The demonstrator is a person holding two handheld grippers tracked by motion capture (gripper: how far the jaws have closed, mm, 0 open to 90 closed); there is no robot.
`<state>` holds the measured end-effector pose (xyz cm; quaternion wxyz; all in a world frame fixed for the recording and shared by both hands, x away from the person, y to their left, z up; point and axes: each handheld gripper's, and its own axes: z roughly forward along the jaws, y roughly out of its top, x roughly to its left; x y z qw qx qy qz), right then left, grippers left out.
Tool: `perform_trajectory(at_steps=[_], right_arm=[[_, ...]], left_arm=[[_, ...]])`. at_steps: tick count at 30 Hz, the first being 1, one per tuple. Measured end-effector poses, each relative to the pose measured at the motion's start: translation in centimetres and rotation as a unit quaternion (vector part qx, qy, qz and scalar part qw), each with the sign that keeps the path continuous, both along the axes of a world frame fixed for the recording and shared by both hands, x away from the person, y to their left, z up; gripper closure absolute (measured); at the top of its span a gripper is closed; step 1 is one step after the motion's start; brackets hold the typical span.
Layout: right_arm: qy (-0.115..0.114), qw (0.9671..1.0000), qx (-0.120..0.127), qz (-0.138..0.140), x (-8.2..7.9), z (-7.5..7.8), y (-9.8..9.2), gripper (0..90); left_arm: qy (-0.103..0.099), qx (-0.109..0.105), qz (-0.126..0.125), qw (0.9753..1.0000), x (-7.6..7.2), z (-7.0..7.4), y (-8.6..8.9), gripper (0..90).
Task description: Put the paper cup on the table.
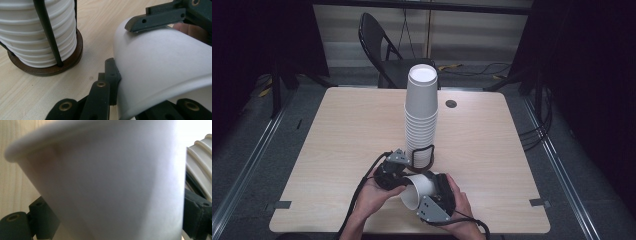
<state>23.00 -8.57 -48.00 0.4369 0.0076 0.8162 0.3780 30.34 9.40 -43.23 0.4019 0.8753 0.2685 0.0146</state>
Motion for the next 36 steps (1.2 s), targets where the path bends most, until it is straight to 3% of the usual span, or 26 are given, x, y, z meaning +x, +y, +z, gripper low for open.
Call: perform_trajectory(at_steps=[7, 18, 23, 27, 28, 30, 36], right_arm=[[-0.002, 0.9999, 0.013, 0.007, -0.3, 0.0, 0.2, 8.6], [-0.019, 0.9997, -0.004, 0.016, -1.1, 0.6, 0.8, 8.8], [-0.014, 0.9996, 0.000, 0.023, -1.2, 0.7, 0.8, 9.6], [0.002, 0.9997, 0.016, 0.019, -1.2, 0.9, 0.7, 10.0], [0.001, 0.9996, 0.017, 0.021, -1.2, 1.0, 0.7, 10.4], [0.021, 0.9983, 0.048, 0.026, -1.1, 1.4, 0.4, 11.0], [0.042, 0.9962, 0.072, 0.027, -0.8, 1.8, 0.2, 11.6]], left_arm=[[0.003, -0.006, 0.005, 1.0000, 0.2, 0.0, -0.3, 86.1], [0.012, -0.005, 0.007, 0.9999, 0.1, -0.1, -1.0, 85.7], [0.026, -0.013, 0.007, 0.9995, 0.2, -0.3, -0.9, 85.3], [0.032, -0.021, 0.006, 0.9993, 0.3, -0.3, -0.9, 84.8], [0.028, -0.026, 0.007, 0.9992, 0.1, -0.3, -0.9, 84.5], [0.021, -0.028, 0.007, 0.9993, 0.0, -0.2, -0.8, 83.1], [0.003, -0.053, 0.023, 0.9983, -0.1, -0.5, -0.4, 76.9]])
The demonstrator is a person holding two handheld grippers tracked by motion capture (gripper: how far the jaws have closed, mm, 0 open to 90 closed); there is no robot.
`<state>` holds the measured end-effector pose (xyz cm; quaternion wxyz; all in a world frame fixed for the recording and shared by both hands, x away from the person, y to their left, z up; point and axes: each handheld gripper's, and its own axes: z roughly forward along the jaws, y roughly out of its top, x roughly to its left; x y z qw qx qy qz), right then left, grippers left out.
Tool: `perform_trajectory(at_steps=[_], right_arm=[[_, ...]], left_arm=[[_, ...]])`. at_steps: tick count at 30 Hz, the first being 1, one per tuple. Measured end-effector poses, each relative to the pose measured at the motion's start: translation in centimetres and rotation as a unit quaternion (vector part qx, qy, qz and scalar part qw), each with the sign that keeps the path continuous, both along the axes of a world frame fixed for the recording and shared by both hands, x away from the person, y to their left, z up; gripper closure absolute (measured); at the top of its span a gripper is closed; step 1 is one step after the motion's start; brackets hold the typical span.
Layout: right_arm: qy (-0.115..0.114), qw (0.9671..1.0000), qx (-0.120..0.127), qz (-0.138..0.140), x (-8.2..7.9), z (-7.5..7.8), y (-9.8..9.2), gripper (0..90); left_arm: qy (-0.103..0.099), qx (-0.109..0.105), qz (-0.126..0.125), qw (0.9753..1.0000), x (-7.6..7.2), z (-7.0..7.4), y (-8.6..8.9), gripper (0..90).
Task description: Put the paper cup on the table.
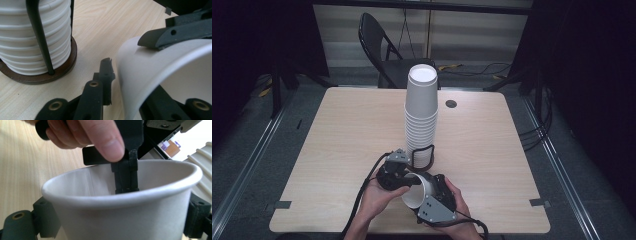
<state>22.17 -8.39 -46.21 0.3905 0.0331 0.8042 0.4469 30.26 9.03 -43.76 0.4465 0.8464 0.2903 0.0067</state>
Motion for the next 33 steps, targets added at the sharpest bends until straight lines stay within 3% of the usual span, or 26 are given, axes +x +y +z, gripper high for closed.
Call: perform_trajectory(at_steps=[3, 6, 9, 13, 16, 22, 25, 27, 29, 31, 33], right_arm=[[0.016, 0.9998, 0.012, -0.004, 0.3, -0.1, -0.2, 11.8], [0.028, 0.9994, 0.020, -0.009, 0.5, -0.1, -0.4, 11.9], [0.038, 0.9988, 0.029, -0.008, 0.8, -0.1, -0.6, 11.8], [0.057, 0.9968, 0.056, -0.011, 1.1, 0.0, -1.1, 11.9], [0.065, 0.9960, 0.060, -0.016, 1.4, -0.1, -1.4, 11.9], [0.084, 0.9933, 0.076, -0.023, 1.8, -0.3, -1.8, 12.2], [0.096, 0.9913, 0.085, -0.029, 2.1, -0.4, -2.0, 12.2], [0.101, 0.9904, 0.089, -0.034, 2.3, -0.5, -2.2, 12.2], [0.109, 0.9890, 0.092, -0.041, 2.4, -0.5, -2.3, 12.3], [0.124, 0.9868, 0.094, -0.045, 2.5, -0.6, -2.6, 12.3], [0.128, 0.9855, 0.098, -0.051, 2.7, -0.6, -2.8, 12.3]], left_arm=[[-0.025, -0.017, 0.021, 0.9993, -0.4, 0.0, 0.3, 67.9], [-0.034, -0.025, 0.025, 0.9988, -0.4, 0.0, 0.5, 61.8], [-0.044, -0.047, 0.031, 0.9974, -0.4, -0.1, 1.0, 54.6], [-0.060, -0.079, 0.047, 0.9940, -0.7, -0.1, 1.7, 48.9], [-0.067, -0.107, 0.052, 0.9906, -0.8, -0.1, 2.3, 46.1], [-0.079, -0.119, 0.057, 0.9881, -1.0, -0.2, 2.9, 38.9], [-0.089, -0.125, 0.078, 0.9851, -1.2, -0.3, 3.0, 30.8], [-0.089, -0.120, 0.090, 0.9847, -1.2, -0.4, 3.2, 23.3], [-0.095, -0.120, 0.108, 0.9822, -1.3, -0.5, 3.4, 23.3], [-0.096, -0.127, 0.106, 0.9816, -1.4, -0.5, 3.7, 22.4], [-0.103, -0.138, 0.108, 0.9792, -1.6, -0.6, 3.9, 21.6]])
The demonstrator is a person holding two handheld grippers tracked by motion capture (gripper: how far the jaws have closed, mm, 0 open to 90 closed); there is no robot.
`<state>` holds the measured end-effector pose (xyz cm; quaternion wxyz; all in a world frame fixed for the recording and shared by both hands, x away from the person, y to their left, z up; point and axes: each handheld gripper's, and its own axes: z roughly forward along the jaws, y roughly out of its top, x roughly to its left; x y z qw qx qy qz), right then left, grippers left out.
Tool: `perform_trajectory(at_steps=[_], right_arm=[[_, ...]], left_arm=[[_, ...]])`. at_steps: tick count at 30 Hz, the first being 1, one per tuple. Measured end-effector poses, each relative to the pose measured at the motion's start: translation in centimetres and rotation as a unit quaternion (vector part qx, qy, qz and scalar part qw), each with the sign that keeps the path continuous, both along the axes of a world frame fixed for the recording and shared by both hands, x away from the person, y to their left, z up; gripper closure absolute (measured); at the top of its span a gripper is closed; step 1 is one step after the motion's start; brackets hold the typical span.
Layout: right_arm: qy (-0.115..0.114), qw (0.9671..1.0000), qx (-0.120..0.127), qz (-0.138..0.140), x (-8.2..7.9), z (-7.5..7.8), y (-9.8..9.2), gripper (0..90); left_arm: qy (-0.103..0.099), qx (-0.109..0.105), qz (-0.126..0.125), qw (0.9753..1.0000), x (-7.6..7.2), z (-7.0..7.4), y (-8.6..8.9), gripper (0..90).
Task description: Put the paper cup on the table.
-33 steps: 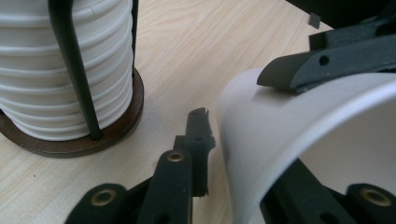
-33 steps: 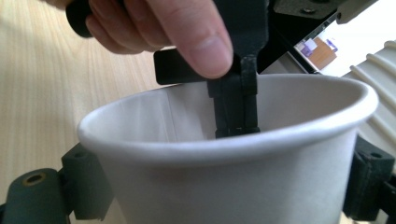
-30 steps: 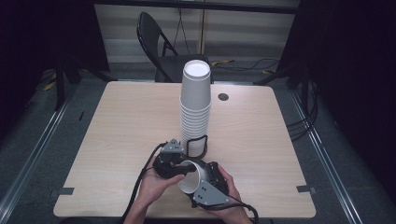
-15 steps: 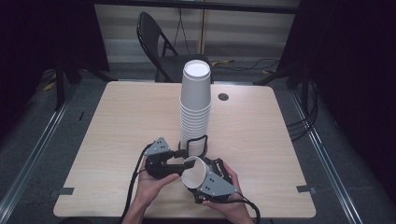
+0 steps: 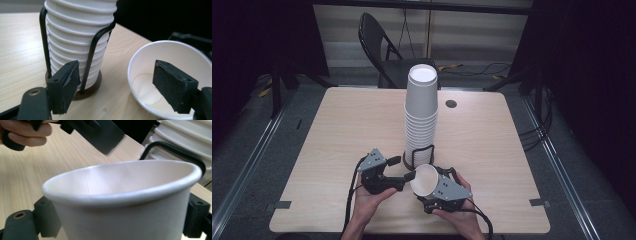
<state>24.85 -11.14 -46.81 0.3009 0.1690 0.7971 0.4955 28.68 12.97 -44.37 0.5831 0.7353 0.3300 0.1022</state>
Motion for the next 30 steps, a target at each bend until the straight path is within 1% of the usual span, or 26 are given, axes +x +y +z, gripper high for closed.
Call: perform_trajectory(at_steps=[1, 2, 5, 6, 7, 8, 9, 11, 12, 13, 14, 15, 16, 18, 19, 20, 22, 23, 24, 25, 26, 27, 29, 30], right_arm=[[0.003, 1.0000, 0.005, -0.001, 0.1, 0.0, -0.1, 12.3], [0.005, 0.9999, 0.012, -0.004, 0.2, 0.0, -0.3, 12.3], [0.013, 0.9996, 0.023, -0.013, 0.3, -0.1, -0.7, 12.3], [0.017, 0.9992, 0.030, -0.018, 0.4, -0.1, -0.8, 12.3], [0.019, 0.9991, 0.031, -0.021, 0.5, -0.1, -0.9, 12.3], [0.023, 0.9986, 0.039, -0.027, 0.5, 0.0, -1.2, 12.3], [0.024, 0.9983, 0.044, -0.029, 0.6, 0.0, -1.3, 12.3], [0.030, 0.9972, 0.058, -0.035, 0.8, 0.1, -1.8, 12.2], [0.033, 0.9967, 0.064, -0.038, 1.0, 0.1, -2.0, 12.2], [0.035, 0.9959, 0.071, -0.042, 1.1, 0.1, -2.2, 12.2], [0.040, 0.9948, 0.082, -0.046, 1.3, 0.2, -2.5, 12.2], [0.041, 0.9941, 0.087, -0.051, 1.4, 0.2, -2.8, 12.2], [0.043, 0.9934, 0.091, -0.054, 1.5, 0.2, -2.9, 12.2], [0.049, 0.9918, 0.100, -0.062, 1.8, 0.3, -3.3, 12.2], [0.053, 0.9912, 0.103, -0.064, 2.0, 0.4, -3.5, 12.2], [0.058, 0.9905, 0.105, -0.067, 2.1, 0.5, -3.7, 12.1], [0.065, 0.9887, 0.112, -0.075, 2.4, 0.6, -3.9, 12.1], [0.065, 0.9882, 0.116, -0.076, 2.5, 0.7, -4.1, 12.1], [0.069, 0.9868, 0.123, -0.080, 2.7, 0.8, -4.3, 12.1], [0.071, 0.9857, 0.127, -0.084, 2.9, 0.9, -4.5, 12.1], [0.071, 0.9847, 0.131, -0.090, 3.2, 1.0, -4.8, 12.1], [0.074, 0.9835, 0.134, -0.096, 3.4, 1.2, -5.0, 12.1], [0.073, 0.9800, 0.151, -0.108, 3.9, 1.4, -5.5, 12.1], [0.075, 0.9786, 0.154, -0.114, 4.1, 1.5, -5.7, 12.1]], left_arm=[[-0.004, -0.001, 0.002, 1.0000, -0.1, 0.0, 0.1, 21.4], [-0.009, 0.003, 0.008, 0.9999, -0.2, -0.1, 0.2, 20.8], [-0.031, 0.014, 0.033, 0.9989, -0.3, -0.3, 0.6, 18.5], [-0.034, 0.020, 0.036, 0.9986, -0.3, -0.4, 0.7, 19.4], [-0.031, 0.021, 0.042, 0.9984, -0.3, -0.5, 0.8, 19.4], [-0.028, 0.017, 0.045, 0.9984, -0.3, -0.7, 0.9, 18.9], [-0.031, 0.022, 0.049, 0.9981, -0.3, -0.8, 1.1, 18.5], [-0.034, 0.023, 0.060, 0.9973, -0.4, -1.1, 1.3, 18.1], [-0.036, 0.027, 0.062, 0.9971, -0.4, -1.2, 1.4, 17.9], [-0.041, 0.028, 0.066, 0.9966, -0.5, -1.4, 1.6, 17.3], [-0.051, 0.031, 0.069, 0.9959, -0.6, -1.6, 1.7, 15.6], [-0.057, 0.033, 0.075, 0.9950, -0.7, -1.8, 1.8, 16.0], [-0.059, 0.035, 0.080, 0.9945, -0.7, -2.0, 2.0, 15.7], [-0.057, 0.036, 0.089, 0.9937, -0.8, -2.3, 2.2, 15.7], [-0.060, 0.038, 0.096, 0.9929, -0.8, -2.5, 2.4, 15.7], [-0.060, 0.034, 0.100, 0.9926, -0.9, -2.6, 2.5, 15.7], [-0.059, 0.027, 0.100, 0.9929, -1.0, -2.9, 2.8, 15.8], [-0.065, 0.025, 0.100, 0.9926, -1.1, -3.0, 3.0, 15.8], [-0.067, 0.025, 0.101, 0.9923, -1.1, -3.1, 3.0, 15.8], [-0.067, 0.030, 0.106, 0.9917, -1.2, -3.2, 3.1, 15.8], [-0.066, 0.030, 0.112, 0.9910, -1.2, -3.3, 3.2, 15.8], [-0.069, 0.034, 0.113, 0.9906, -1.2, -3.4, 3.3, 15.7], [-0.072, 0.037, 0.120, 0.9895, -1.4, -3.7, 3.4, 15.6], [-0.074, 0.040, 0.122, 0.9890, -1.5, -3.9, 3.5, 15.6]])
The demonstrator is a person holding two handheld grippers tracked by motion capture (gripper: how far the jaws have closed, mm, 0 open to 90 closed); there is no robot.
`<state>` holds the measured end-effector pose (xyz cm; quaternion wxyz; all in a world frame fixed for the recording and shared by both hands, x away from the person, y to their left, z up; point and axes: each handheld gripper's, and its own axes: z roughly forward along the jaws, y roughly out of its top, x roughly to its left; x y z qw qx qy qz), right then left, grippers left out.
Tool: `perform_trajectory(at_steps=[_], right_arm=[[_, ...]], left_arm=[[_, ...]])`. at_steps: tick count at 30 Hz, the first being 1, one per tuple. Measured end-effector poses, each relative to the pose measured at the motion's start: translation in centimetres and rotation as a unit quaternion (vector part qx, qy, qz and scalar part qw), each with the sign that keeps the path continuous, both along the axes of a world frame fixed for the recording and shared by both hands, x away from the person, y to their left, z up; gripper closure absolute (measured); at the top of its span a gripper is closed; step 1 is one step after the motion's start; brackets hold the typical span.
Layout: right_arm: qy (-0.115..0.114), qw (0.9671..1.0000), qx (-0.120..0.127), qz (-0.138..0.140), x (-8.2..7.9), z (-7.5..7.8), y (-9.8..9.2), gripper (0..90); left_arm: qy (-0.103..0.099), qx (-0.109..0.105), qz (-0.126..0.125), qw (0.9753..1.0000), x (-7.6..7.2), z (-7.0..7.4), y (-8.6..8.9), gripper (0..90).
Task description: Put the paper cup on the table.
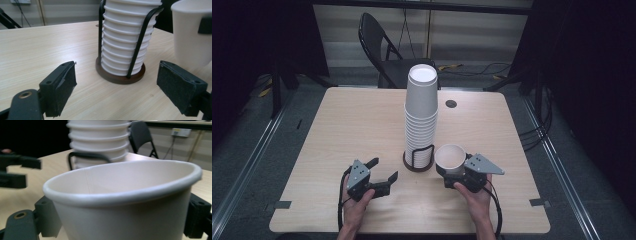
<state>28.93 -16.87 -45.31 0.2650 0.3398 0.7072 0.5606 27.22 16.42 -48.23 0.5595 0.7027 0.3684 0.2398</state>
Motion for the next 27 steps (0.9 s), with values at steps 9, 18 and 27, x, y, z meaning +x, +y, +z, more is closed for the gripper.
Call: perform_trajectory(at_steps=[9, 18, 27], right_arm=[[0.014, 0.9984, 0.035, -0.042, 2.5, 0.7, -1.6, 12.0], [0.019, 0.9967, 0.040, -0.068, 5.8, 1.1, -2.0, 12.0], [0.019, 0.9960, 0.032, -0.082, 9.4, 0.7, -1.6, 11.8]], left_arm=[[-0.004, 0.000, 0.025, 0.9997, -0.6, -1.1, 0.4, 15.7], [-0.013, 0.001, 0.018, 0.9998, -1.0, -1.3, 0.4, 15.7], [-0.027, 0.001, 0.020, 0.9994, -1.3, -1.3, 0.4, 15.6]])
